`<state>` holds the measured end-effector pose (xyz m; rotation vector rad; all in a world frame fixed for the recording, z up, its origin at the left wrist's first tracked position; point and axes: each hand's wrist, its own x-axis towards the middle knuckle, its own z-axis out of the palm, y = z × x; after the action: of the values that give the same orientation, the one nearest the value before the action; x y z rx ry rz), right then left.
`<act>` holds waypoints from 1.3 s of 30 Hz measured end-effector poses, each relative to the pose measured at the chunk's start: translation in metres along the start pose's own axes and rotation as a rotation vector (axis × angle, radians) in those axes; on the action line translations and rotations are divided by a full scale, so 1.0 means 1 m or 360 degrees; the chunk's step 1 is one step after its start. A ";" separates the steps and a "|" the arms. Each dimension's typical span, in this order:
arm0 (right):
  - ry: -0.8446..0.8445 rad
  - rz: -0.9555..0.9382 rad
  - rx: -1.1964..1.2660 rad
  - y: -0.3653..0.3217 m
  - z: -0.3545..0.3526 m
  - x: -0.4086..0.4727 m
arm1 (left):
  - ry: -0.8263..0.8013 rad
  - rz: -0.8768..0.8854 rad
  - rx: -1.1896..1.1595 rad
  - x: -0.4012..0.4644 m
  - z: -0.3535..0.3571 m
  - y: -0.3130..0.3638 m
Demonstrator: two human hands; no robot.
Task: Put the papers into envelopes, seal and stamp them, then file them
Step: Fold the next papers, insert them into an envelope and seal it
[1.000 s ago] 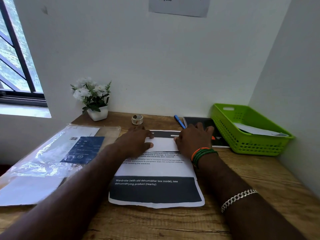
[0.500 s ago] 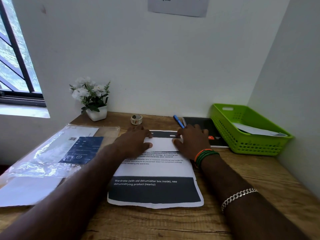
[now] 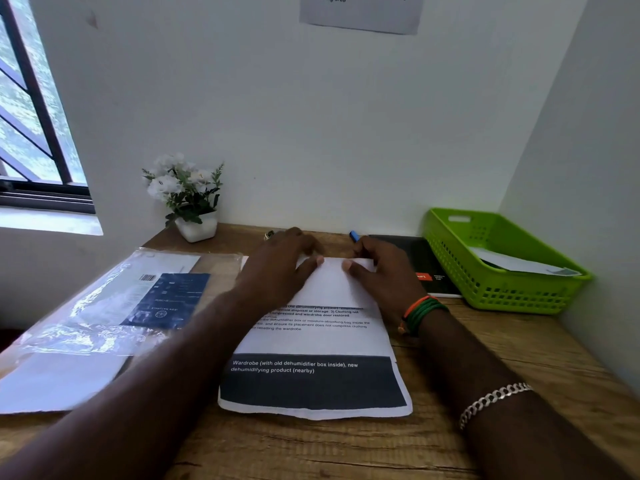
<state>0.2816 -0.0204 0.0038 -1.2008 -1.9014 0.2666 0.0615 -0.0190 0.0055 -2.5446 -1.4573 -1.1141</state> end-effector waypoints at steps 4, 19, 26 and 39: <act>0.0061 -0.0114 0.0160 -0.006 0.003 0.001 | 0.0118 0.0000 -0.0070 0.003 0.001 0.001; 0.0163 0.0181 0.0403 0.027 -0.019 0.005 | 0.0079 -0.0541 -0.0190 0.001 -0.031 -0.057; 0.0148 0.0338 0.0520 0.024 -0.012 0.005 | 0.0073 -0.0680 -0.0562 0.005 -0.016 -0.054; -0.0027 0.0367 -0.0359 0.033 -0.019 -0.002 | -0.0154 -0.0660 -0.0149 -0.001 -0.009 -0.059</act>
<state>0.3173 -0.0095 -0.0051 -1.5776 -1.8441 0.1884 0.0113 0.0104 -0.0074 -2.4500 -2.0740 -1.1326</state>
